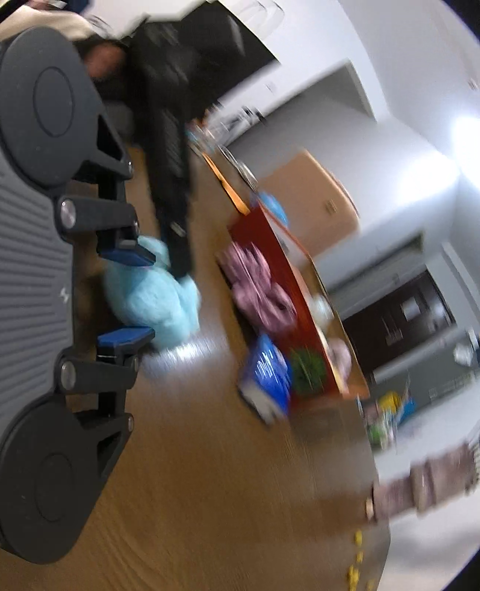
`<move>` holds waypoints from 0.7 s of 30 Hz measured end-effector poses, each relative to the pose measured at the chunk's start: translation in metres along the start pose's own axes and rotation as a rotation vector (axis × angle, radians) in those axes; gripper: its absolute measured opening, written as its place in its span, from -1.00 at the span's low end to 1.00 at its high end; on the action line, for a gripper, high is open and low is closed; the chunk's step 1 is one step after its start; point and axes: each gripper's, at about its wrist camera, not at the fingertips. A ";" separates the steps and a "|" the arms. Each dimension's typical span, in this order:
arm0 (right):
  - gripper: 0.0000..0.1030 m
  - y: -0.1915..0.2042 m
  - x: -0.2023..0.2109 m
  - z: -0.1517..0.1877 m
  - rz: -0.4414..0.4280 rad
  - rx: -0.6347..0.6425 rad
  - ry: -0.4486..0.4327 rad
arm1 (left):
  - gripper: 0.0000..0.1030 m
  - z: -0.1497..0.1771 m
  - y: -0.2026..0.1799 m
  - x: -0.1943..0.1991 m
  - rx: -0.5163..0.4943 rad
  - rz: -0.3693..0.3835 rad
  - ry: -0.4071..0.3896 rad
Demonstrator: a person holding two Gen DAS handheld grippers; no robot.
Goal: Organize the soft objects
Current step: 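Grasp the light-blue plush toy with the left gripper while the right also pinches it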
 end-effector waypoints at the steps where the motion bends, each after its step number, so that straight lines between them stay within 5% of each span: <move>1: -0.29 0.004 0.002 0.000 -0.001 -0.003 -0.007 | -0.26 0.000 0.002 0.008 0.000 0.013 -0.013; 9: -0.15 0.002 -0.011 -0.001 0.024 -0.068 -0.029 | -0.02 0.007 0.009 0.024 -0.016 0.060 -0.018; 21: -0.24 0.000 -0.025 0.005 0.033 -0.132 -0.002 | -0.40 0.009 0.033 0.016 0.063 0.091 0.032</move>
Point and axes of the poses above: each gripper's, at about its wrist camera, not at the fingertips, and x roughly against the way its jaws point, y to its left, z to its underside, and after that the axes turned 13 degrees about x, right-handed
